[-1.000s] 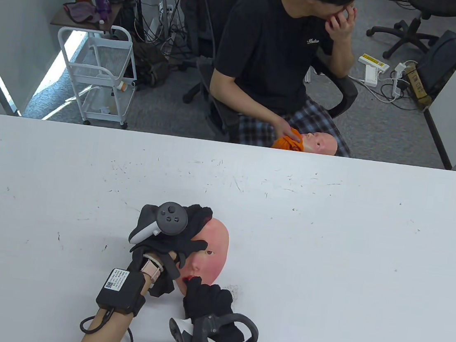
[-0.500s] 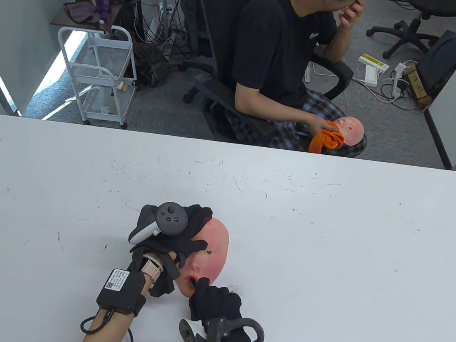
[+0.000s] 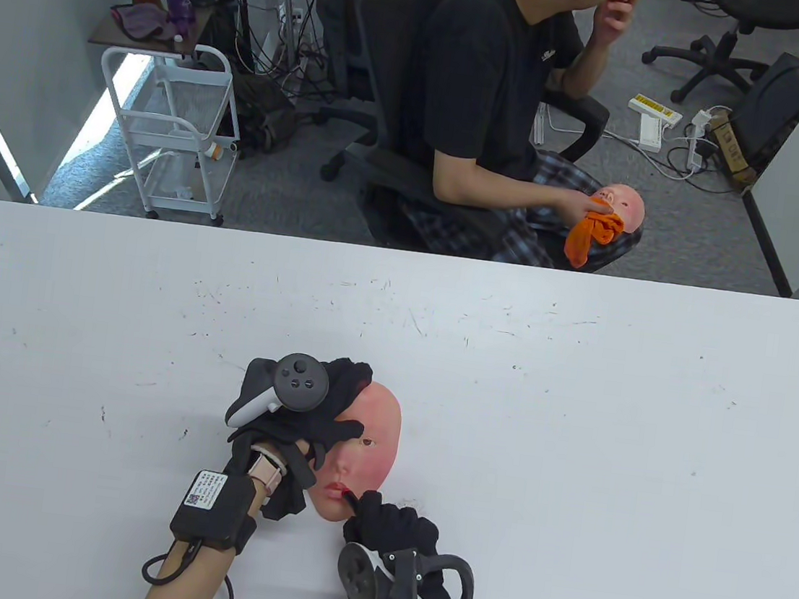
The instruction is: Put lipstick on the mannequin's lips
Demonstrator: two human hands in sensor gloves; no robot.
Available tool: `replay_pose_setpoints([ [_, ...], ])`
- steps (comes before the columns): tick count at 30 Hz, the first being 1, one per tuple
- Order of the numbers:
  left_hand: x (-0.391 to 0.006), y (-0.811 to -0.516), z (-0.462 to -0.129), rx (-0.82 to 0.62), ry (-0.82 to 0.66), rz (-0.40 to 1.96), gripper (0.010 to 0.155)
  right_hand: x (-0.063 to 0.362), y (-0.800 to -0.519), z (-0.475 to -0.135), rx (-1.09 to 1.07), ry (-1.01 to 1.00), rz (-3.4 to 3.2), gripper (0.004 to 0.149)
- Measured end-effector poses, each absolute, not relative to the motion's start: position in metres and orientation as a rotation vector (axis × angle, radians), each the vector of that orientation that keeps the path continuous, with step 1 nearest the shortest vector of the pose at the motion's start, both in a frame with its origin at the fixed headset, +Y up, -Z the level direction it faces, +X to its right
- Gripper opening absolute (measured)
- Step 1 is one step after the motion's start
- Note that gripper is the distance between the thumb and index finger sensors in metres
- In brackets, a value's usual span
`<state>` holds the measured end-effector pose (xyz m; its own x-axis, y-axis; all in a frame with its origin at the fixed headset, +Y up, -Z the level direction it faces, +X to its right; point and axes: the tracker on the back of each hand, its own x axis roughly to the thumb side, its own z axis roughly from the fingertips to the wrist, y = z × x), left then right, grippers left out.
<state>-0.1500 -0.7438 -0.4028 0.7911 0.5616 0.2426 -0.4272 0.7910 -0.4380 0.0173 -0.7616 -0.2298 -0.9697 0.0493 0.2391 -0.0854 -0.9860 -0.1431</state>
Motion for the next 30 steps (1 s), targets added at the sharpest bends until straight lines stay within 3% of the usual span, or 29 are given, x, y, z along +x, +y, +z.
replay_pose_setpoints([
  [15,-0.1506,-0.7443,-0.4031,-0.372,-0.371,0.552,0.084,0.0092,-0.7612,-0.23,0.431,-0.245,3.044,0.052],
  [23,-0.1509,-0.7448,-0.4026,-0.366,-0.369,0.553,0.084,0.0136,-0.7604,-0.2292,0.365,-0.295,3.041,0.052],
  [30,-0.151,-0.7451,-0.4023,-0.363,-0.366,0.556,0.084,0.0075,-0.7619,-0.2316,0.439,-0.214,3.052,0.052],
])
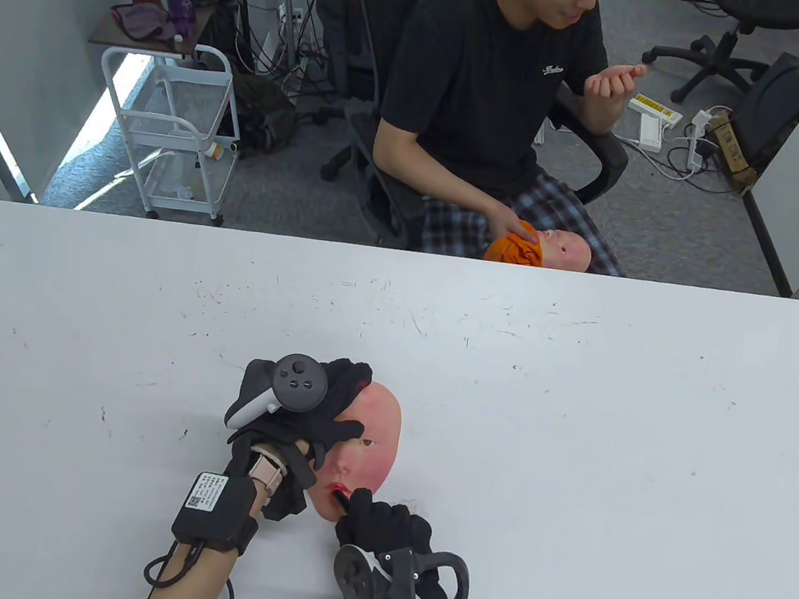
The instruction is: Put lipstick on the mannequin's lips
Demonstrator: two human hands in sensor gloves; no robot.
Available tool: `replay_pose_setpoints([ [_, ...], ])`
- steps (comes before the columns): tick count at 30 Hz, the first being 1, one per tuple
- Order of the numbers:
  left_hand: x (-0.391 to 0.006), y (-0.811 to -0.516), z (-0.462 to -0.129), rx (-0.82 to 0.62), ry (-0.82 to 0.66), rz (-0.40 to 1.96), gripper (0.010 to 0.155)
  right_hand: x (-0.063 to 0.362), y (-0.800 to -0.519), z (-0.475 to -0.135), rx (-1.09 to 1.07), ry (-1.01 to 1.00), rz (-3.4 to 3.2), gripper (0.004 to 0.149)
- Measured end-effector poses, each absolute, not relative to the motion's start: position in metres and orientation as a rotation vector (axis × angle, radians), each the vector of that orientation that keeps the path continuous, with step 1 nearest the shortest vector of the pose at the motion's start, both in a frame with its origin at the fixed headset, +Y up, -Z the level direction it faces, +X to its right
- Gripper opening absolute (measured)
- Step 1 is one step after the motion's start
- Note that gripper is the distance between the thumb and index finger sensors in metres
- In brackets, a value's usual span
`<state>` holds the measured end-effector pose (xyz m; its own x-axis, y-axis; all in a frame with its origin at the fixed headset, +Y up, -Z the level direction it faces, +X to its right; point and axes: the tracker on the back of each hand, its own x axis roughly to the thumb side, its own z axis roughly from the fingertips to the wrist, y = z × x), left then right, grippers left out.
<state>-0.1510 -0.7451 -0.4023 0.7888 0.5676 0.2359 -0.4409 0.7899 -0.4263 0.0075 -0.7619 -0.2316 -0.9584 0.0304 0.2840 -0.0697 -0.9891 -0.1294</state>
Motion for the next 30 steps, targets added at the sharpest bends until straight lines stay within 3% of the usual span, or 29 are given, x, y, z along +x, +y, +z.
replay_pose_setpoints([
  [24,-0.151,-0.746,-0.402,-0.362,-0.367,0.558,0.084,0.016,-0.76,-0.231,0.328,-0.289,3.053,0.052],
  [30,-0.151,-0.746,-0.402,-0.365,-0.367,0.557,0.084,0.011,-0.761,-0.23,0.429,-0.219,3.046,0.052],
])
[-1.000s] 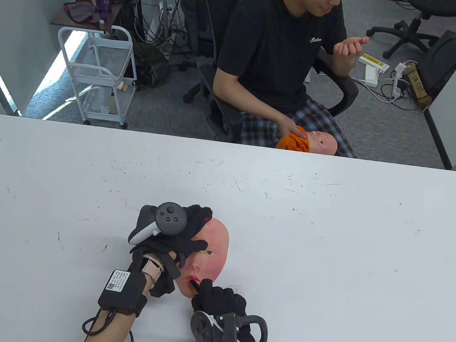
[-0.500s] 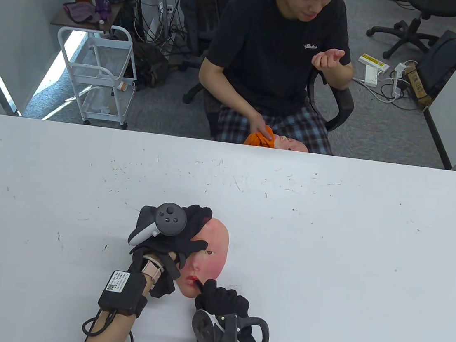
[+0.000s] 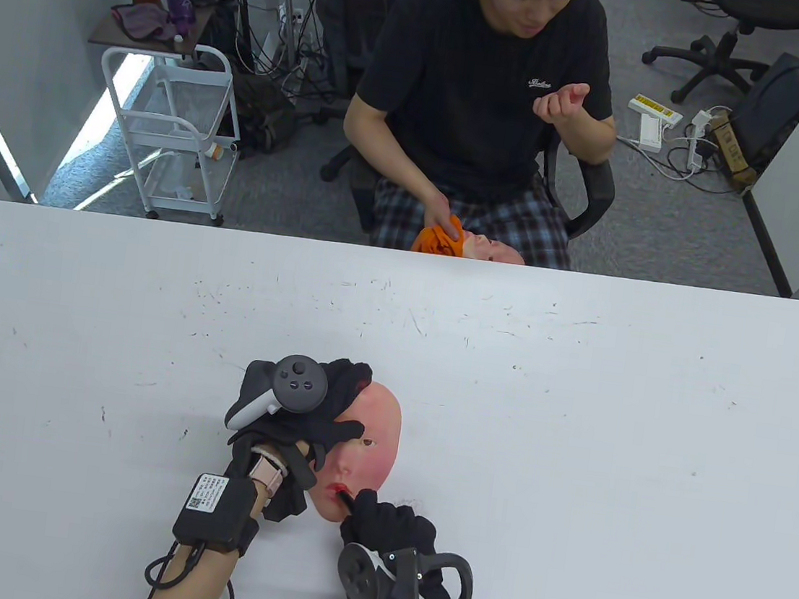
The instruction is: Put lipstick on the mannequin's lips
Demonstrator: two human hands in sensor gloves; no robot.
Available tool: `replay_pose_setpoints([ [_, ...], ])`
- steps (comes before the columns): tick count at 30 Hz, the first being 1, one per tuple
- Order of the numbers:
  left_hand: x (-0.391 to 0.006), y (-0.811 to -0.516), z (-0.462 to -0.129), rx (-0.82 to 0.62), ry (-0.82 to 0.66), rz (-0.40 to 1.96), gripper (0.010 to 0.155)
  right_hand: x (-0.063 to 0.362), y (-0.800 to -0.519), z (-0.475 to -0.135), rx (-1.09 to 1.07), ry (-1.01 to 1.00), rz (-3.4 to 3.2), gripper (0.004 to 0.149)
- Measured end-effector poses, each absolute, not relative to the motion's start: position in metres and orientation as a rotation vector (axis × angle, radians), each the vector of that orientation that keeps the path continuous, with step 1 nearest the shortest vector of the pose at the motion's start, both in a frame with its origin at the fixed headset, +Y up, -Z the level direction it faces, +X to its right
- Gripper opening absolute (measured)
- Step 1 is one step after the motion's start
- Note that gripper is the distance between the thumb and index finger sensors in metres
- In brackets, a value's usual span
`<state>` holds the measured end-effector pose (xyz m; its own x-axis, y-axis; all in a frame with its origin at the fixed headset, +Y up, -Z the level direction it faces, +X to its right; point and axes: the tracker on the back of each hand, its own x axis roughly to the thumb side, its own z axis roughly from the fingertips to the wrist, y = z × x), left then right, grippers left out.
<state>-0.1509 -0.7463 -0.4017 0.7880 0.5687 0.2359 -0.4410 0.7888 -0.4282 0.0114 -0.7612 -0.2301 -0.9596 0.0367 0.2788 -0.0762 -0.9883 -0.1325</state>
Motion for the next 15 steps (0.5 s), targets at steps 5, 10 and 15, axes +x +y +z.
replay_pose_setpoints([
  [5,-0.151,-0.746,-0.402,-0.364,-0.365,0.558,0.084,0.01,-0.76,-0.233,0.393,-0.233,3.032,0.052],
  [10,-0.151,-0.747,-0.401,-0.364,-0.364,0.558,0.084,0.019,-0.76,-0.232,0.33,-0.253,3.04,0.052],
  [15,-0.151,-0.747,-0.401,-0.366,-0.365,0.558,0.084,0.014,-0.76,-0.231,0.442,-0.226,3.049,0.052],
])
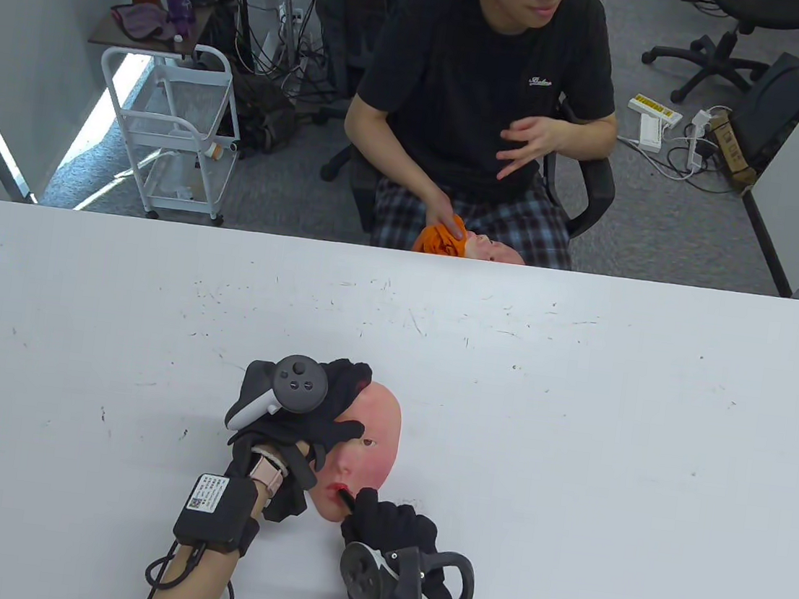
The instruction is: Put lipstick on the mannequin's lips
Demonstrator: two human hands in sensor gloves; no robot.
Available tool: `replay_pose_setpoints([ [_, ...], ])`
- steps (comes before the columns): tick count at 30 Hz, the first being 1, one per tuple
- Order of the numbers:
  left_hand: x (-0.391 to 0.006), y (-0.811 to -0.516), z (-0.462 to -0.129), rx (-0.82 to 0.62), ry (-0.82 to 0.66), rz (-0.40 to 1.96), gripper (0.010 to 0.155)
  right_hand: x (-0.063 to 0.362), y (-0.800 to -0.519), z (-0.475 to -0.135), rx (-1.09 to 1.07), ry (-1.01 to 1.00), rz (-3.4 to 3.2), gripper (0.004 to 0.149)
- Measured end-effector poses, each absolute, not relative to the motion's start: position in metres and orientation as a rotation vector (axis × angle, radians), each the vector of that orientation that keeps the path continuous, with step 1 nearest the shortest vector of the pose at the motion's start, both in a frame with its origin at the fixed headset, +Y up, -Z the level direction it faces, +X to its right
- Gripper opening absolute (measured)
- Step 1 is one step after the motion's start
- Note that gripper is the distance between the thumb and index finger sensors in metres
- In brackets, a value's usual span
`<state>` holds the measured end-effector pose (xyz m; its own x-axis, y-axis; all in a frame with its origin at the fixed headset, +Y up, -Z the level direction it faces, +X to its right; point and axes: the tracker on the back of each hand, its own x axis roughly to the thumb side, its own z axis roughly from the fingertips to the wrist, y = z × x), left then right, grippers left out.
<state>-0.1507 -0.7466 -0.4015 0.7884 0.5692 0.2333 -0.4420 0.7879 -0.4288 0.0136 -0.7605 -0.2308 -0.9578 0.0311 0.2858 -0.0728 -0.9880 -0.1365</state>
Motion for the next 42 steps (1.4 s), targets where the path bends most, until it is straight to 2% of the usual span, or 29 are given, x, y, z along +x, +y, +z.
replay_pose_setpoints([
  [5,-0.151,-0.747,-0.402,-0.366,-0.364,0.558,0.084,0.011,-0.761,-0.234,0.422,-0.19,3.043,0.052],
  [9,-0.15,-0.747,-0.401,-0.366,-0.363,0.56,0.084,0.014,-0.76,-0.231,0.383,-0.278,3.033,0.052],
  [13,-0.151,-0.747,-0.402,-0.366,-0.364,0.562,0.084,0.012,-0.76,-0.231,0.406,-0.279,3.045,0.052],
  [16,-0.151,-0.747,-0.402,-0.368,-0.365,0.561,0.084,0.002,-0.763,-0.236,0.447,-0.161,3.079,0.052],
  [19,-0.151,-0.747,-0.402,-0.366,-0.365,0.562,0.084,-0.001,-0.764,-0.239,0.449,-0.145,3.066,0.052],
  [25,-0.151,-0.747,-0.402,-0.367,-0.364,0.562,0.084,0.01,-0.759,-0.234,0.357,-0.353,3.05,0.052],
  [34,-0.151,-0.748,-0.402,-0.368,-0.365,0.567,0.084,-0.001,-0.764,-0.237,0.46,-0.199,3.062,0.052],
  [39,-0.151,-0.748,-0.402,-0.369,-0.365,0.568,0.084,0.004,-0.763,-0.235,0.426,-0.256,3.04,0.052],
  [42,-0.151,-0.748,-0.402,-0.369,-0.365,0.569,0.084,-0.002,-0.764,-0.236,0.453,-0.214,3.074,0.052],
])
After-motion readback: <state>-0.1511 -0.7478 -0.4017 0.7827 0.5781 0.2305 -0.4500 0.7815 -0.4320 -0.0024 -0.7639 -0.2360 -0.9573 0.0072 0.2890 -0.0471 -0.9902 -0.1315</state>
